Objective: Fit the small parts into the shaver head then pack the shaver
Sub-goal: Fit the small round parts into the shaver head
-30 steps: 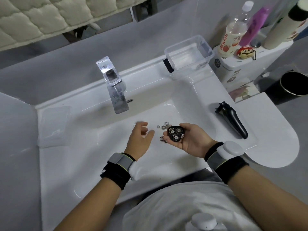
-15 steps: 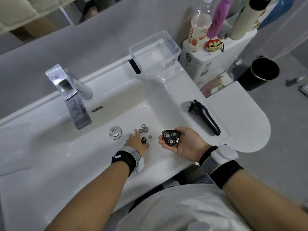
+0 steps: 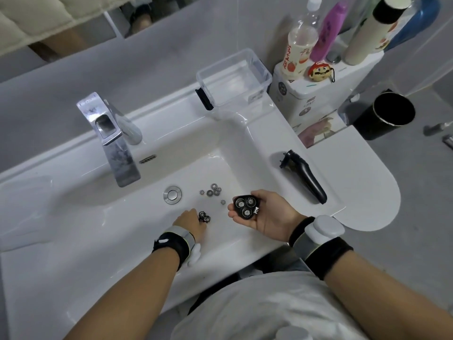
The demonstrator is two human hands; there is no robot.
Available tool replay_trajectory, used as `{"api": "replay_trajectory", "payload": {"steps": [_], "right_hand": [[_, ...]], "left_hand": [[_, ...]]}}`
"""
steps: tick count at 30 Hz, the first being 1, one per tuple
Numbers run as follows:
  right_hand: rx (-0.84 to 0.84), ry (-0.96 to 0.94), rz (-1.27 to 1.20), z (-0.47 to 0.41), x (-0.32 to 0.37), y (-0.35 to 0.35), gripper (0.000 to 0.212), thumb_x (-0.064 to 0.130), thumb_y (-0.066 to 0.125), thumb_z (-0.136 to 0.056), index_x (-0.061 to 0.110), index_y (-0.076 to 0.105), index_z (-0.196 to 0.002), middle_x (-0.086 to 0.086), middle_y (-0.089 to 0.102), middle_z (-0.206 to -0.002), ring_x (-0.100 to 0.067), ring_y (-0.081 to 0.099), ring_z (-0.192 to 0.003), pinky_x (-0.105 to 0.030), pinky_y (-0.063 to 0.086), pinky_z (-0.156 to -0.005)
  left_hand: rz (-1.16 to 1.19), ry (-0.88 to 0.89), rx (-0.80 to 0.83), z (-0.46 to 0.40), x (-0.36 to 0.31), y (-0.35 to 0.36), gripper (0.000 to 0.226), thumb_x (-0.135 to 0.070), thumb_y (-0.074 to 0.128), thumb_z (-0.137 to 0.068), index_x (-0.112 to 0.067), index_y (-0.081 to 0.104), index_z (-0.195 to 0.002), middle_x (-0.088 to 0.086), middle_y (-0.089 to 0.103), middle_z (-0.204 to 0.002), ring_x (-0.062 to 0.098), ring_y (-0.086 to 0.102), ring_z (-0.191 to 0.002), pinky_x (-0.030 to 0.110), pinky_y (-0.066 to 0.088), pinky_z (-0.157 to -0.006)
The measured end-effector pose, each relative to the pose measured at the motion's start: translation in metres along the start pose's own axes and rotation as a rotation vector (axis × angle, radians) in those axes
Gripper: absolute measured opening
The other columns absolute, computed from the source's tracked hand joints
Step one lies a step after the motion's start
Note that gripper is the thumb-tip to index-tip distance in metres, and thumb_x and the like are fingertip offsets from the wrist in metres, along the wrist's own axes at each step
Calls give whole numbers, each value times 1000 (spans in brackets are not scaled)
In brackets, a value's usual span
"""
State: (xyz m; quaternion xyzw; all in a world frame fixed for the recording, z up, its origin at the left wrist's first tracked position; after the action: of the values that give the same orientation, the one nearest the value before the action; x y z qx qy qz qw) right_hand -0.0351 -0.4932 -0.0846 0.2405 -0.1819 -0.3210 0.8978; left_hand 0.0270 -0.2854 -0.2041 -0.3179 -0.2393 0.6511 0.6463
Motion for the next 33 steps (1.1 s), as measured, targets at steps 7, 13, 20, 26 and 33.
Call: {"api": "replay_trajectory", "payload": {"steps": [7, 13, 20, 26, 33], "right_hand": [[16, -16, 34, 0, -8, 18, 46, 25, 30, -106, -9, 57, -121, -27, 70, -103, -38, 68, -93, -41, 58, -87], [52, -29, 43, -7, -18, 41, 44, 24, 32, -106, -10, 58, -119, -28, 71, -101, -40, 69, -91, -42, 62, -79], [96, -44, 131, -15, -33, 71, 29, 21, 40, -105, 5, 52, -125, -24, 62, -130, -39, 64, -107, -47, 57, -93], [105, -58, 255, -15, -44, 87, 15, 19, 43, -105, 10, 47, -116, -23, 60, -117, -36, 65, -102, -43, 63, -73], [156, -32, 363, -13, -51, 102, 39, 21, 35, -106, -4, 56, -125, -17, 74, -95, -25, 75, -80, -36, 62, -67]], "left_hand": [[246, 20, -188, 36, 13, -32, 24, -41, 59, -81, -20, 51, -89, -2, 60, -88, 20, 53, -77, 29, 36, -64], [401, 83, -469, 98, 13, -90, 21, -46, 63, -78, -28, 55, -87, -12, 60, -82, 14, 57, -76, 27, 43, -67], [284, 390, -542, 160, -5, -134, 24, -42, 65, -78, -31, 59, -98, -15, 61, -82, 6, 54, -76, 23, 44, -69], [46, 502, -532, 172, -17, -154, 23, -40, 58, -83, -27, 60, -103, -12, 65, -83, 9, 43, -74, 26, 40, -70], [-140, 482, -487, 172, -23, -159, 23, -39, 52, -85, -22, 59, -100, -6, 67, -85, 20, 57, -78, 34, 45, -75]]}}
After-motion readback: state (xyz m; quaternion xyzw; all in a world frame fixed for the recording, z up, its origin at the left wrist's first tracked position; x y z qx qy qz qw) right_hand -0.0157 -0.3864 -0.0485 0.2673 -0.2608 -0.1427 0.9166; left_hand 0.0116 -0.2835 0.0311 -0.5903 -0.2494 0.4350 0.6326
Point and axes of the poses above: each hand's wrist, its own z-axis away from the middle knuckle, its own y-axis out of the palm, x = y × z, the point moved 6 cm from there along -z, towards the middle knuckle
